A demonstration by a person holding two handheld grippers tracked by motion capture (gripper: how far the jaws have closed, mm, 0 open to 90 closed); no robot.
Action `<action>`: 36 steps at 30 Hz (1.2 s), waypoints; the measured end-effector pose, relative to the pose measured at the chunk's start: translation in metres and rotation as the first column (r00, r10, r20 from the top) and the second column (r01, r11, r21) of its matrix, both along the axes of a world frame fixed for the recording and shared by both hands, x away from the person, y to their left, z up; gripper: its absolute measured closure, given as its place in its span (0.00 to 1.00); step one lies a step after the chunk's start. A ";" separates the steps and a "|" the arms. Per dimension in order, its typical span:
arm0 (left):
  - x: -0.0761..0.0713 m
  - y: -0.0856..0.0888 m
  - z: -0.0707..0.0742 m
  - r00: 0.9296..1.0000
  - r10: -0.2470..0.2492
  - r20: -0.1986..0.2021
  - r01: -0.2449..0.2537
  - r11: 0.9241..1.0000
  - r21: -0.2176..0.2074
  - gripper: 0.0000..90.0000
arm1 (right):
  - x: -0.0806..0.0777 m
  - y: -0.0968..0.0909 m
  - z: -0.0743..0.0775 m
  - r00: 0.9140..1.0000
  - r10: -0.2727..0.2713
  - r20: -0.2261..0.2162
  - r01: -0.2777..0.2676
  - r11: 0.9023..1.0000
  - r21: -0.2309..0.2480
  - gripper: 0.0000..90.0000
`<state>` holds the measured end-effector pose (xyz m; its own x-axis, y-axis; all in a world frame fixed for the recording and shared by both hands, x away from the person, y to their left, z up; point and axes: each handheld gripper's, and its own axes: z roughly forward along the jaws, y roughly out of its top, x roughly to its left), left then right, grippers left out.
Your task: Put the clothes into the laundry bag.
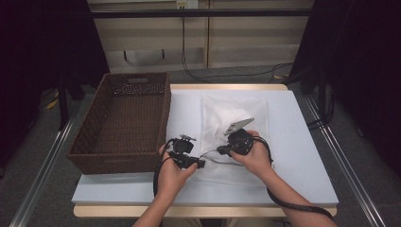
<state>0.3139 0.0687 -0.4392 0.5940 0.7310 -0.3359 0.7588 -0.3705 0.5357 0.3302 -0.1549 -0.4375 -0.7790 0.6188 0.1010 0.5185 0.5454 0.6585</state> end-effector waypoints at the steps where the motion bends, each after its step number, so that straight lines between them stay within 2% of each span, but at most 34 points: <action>1: 0.001 0.001 0.002 1.000 0.003 0.004 -0.003 1.000 -0.007 0.69 | 0.000 -0.002 0.000 1.000 0.007 -0.002 -0.007 1.000 0.002 1.00; 4: 0.004 0.004 0.005 0.999 0.031 0.021 -0.030 0.999 -0.014 0.64 | -0.004 -0.006 -0.001 1.000 -0.001 -0.004 0.001 1.000 -0.007 1.00; 5: 0.006 0.004 0.006 0.999 0.036 0.023 -0.035 0.999 -0.017 0.62 | -0.003 -0.008 -0.002 1.000 0.005 -0.002 -0.005 1.000 0.004 1.00; 7: 0.011 0.003 0.006 0.998 0.056 0.024 -0.056 0.998 -0.002 0.63 | -0.004 -0.011 -0.003 1.000 -0.003 -0.008 0.003 1.000 0.005 1.00; 9: 0.016 0.001 0.003 0.998 0.067 0.007 -0.067 0.998 -0.003 0.62 | -0.005 -0.013 -0.003 1.000 -0.008 -0.009 0.008 1.000 0.000 1.00; 12: 0.022 -0.006 -0.006 0.999 0.052 -0.018 -0.051 0.998 0.037 0.62 | -0.005 -0.016 -0.006 1.000 -0.003 -0.004 0.003 1.000 -0.004 1.00; 13: 0.026 -0.006 -0.011 0.998 0.057 -0.035 -0.056 0.998 0.034 0.62 | -0.006 -0.017 -0.007 1.000 -0.006 -0.011 0.006 1.000 0.003 1.00; 14: 0.029 -0.006 -0.013 0.996 0.085 -0.038 -0.084 0.996 0.030 0.63 | -0.006 -0.018 -0.009 1.000 -0.008 -0.008 0.008 1.000 0.000 1.00; 17: 0.035 -0.005 -0.018 0.994 0.088 -0.062 -0.085 0.996 0.040 0.64 | -0.007 -0.021 -0.014 1.000 -0.017 -0.022 0.017 1.000 0.003 1.00; 21: 0.036 -0.009 -0.023 0.994 0.065 -0.083 -0.062 0.997 0.037 0.63 | -0.007 -0.023 -0.016 1.000 -0.013 -0.024 0.013 1.000 0.015 1.00; 23: 0.034 -0.013 -0.023 0.995 0.055 -0.081 -0.052 0.998 0.034 0.63 | -0.007 -0.023 -0.016 1.000 -0.019 -0.022 0.019 1.000 0.005 1.00; 24: 0.033 -0.014 -0.024 0.993 0.060 -0.104 -0.057 0.998 0.027 0.65 | -0.007 -0.023 -0.016 1.000 -0.019 -0.023 0.019 1.000 0.006 1.00; 26: 0.032 -0.015 -0.023 0.994 0.051 -0.100 -0.048 0.998 0.032 0.68 | -0.007 -0.022 -0.016 1.000 -0.015 -0.027 0.016 1.000 0.010 1.00; 29: 0.032 -0.015 -0.024 0.988 0.056 -0.142 -0.053 0.998 0.020 0.73 | -0.007 -0.023 -0.016 1.000 -0.013 -0.024 0.014 1.000 0.009 1.00; 33: 0.030 -0.017 -0.023 0.989 0.061 -0.134 -0.056 0.998 0.040 0.80 | -0.007 -0.022 -0.015 0.999 -0.025 -0.025 0.025 1.000 -0.003 1.00; 36: 0.029 -0.019 -0.023 0.992 0.048 -0.117 -0.043 0.998 0.050 0.81 | -0.007 -0.022 -0.015 0.999 -0.024 -0.022 0.024 1.000 -0.003 1.00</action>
